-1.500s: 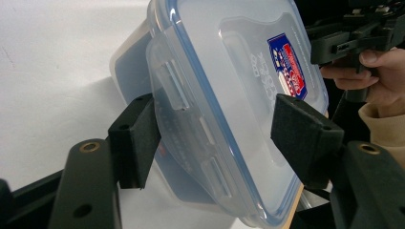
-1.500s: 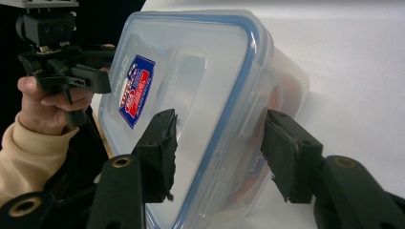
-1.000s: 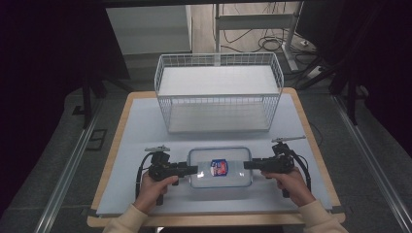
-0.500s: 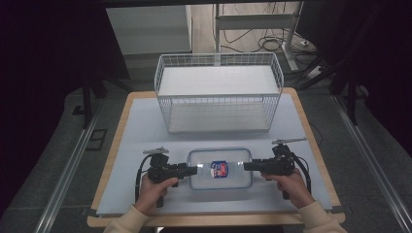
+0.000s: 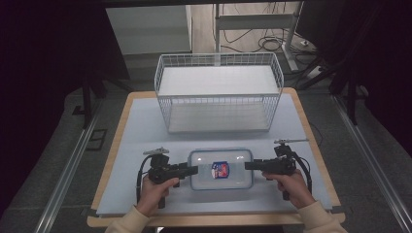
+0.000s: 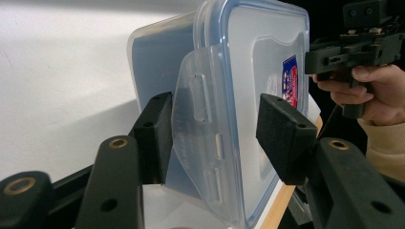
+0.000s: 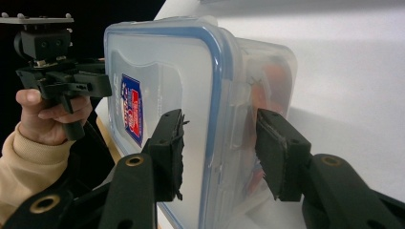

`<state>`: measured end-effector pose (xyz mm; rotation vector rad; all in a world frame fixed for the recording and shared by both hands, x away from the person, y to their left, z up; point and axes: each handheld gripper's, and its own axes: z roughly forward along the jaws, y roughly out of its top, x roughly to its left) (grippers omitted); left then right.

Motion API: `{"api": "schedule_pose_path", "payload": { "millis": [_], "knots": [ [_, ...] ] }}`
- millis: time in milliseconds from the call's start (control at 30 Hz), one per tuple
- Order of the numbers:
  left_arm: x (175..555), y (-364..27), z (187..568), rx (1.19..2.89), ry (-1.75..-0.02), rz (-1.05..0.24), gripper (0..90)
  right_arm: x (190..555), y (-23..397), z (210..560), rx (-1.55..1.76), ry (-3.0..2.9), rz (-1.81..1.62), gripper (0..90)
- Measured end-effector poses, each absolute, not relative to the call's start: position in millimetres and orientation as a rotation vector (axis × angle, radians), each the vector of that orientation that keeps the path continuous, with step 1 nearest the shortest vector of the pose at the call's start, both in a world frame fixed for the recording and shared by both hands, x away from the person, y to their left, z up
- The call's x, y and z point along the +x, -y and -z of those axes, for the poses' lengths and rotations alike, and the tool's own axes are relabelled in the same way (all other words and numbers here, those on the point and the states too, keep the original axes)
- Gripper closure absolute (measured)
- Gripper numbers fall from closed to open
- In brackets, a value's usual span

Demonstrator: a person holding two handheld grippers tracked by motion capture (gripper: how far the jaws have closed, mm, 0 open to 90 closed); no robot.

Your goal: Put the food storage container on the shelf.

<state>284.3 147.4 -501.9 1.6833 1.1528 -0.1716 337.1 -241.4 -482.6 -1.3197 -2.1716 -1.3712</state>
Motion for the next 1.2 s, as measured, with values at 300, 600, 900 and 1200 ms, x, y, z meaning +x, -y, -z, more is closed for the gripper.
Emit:
{"api": "schedule_pose_path", "payload": {
  "millis": [300,600,900,1200],
  "knots": [
    [283.8,-146.6,496.4,1.676,-1.143,0.155,48.9,335.1,242.6,477.7,-1.315,2.177,1.396,54.3],
    [286.3,-147.9,486.9,1.667,-1.127,0.142,49.2,335.0,243.8,469.4,-1.294,2.179,1.439,54.9],
    [292.1,-149.2,476.2,1.659,-1.115,0.119,49.3,340.1,242.9,459.5,-1.275,2.192,1.474,55.0],
    [297.7,-150.1,458.7,1.659,-1.083,0.085,49.3,343.6,242.3,442.2,-1.254,2.216,1.524,54.9]
  ]
}}
